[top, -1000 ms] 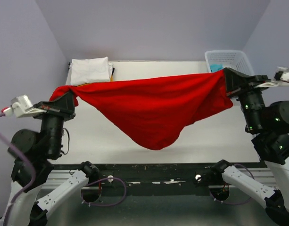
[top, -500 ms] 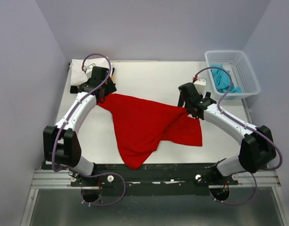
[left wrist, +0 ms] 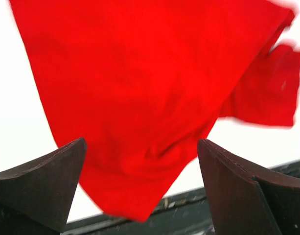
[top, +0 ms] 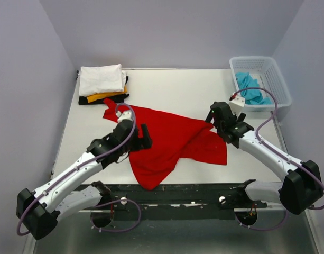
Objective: Fold and stack the t-shirts
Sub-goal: Flatten out the tshirt
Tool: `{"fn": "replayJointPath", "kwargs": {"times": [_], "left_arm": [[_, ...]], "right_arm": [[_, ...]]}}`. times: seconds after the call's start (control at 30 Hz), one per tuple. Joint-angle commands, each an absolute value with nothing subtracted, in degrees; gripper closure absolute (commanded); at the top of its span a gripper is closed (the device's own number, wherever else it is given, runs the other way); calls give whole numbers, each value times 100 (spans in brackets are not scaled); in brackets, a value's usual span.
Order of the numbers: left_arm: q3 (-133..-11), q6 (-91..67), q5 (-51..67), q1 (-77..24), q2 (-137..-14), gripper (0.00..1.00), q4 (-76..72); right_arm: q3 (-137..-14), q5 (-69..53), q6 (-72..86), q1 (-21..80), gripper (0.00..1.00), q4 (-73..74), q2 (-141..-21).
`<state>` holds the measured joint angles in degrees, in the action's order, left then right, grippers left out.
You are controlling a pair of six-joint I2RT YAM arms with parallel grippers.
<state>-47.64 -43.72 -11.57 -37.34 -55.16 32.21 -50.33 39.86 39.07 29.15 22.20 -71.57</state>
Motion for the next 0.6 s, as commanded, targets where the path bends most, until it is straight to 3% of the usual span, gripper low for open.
{"fn": "replayJointPath", "kwargs": {"times": [0.0,0.23,0.4,0.57], "left_arm": [[-3863,-5502,-1041,-4884,-4915,1,3859],[-3758,-6327,-1198,-6994,-5692,2,4612],[-3950,-6223,-1099,-7285,-6711,5,4192],[-4037,-6344,-1324,-7295,-7569,22,4026]], "right_arm": [[-4724,3831,4235,2872,0,1849,-6991],[-4608,3623,4197,2865,0,1784,-7125],[-4538,3564,4164,2860,0,1758,-7216],[-4458,3615,4189,2865,0,1740,-7145]]}}
